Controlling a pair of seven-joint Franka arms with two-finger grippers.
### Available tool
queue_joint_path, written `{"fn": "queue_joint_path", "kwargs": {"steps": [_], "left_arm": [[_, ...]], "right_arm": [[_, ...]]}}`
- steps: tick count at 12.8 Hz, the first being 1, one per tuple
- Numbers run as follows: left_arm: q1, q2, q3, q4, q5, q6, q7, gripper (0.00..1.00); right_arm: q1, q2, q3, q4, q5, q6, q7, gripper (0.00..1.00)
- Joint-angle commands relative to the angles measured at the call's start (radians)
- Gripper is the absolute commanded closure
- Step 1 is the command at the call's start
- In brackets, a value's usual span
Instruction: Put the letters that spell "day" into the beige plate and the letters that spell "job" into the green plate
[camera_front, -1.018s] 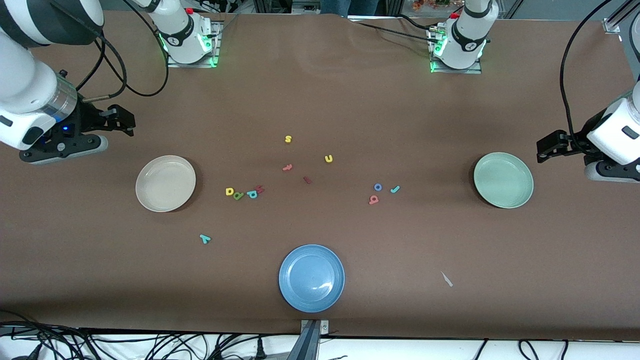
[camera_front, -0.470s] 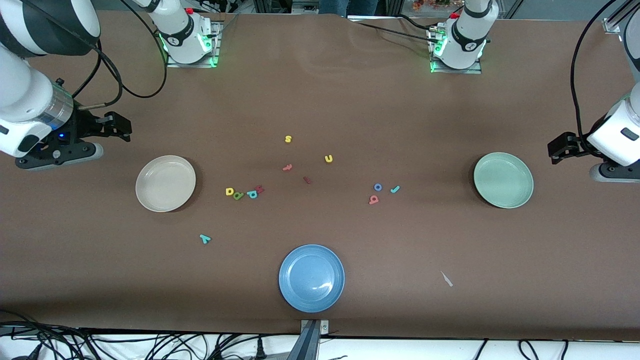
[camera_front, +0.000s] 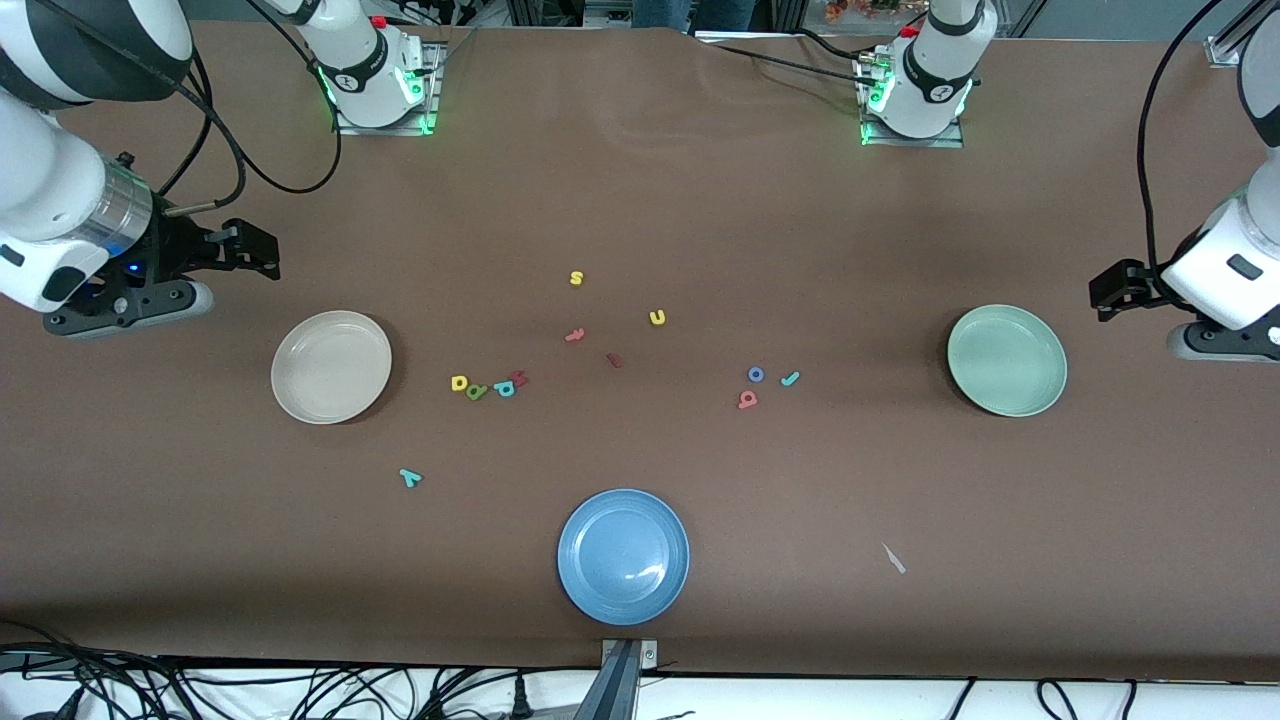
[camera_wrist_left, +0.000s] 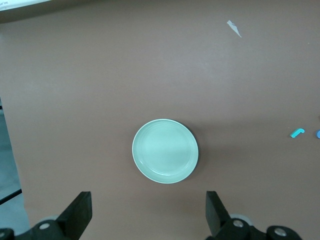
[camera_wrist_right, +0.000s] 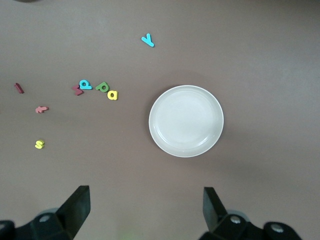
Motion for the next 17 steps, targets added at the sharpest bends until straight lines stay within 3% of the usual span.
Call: {"fn": "queue_joint_path", "kwargs": {"steps": [1,17], "left_arm": [[-0.019,-0.003,0.003,0.008,-0.039,-0.046,-0.060,0.00],[0.046,0.025,0.000,-0.041,-0.137,-0.031,-0.075,0.00]], "right_arm": [[-0.002,0.000,0.004,0.020,0.023,-0.041,0.022,0.00],[-0.001,-0.004,0.007,0.017,0.025,-0.055,0.025,0.00]]}}
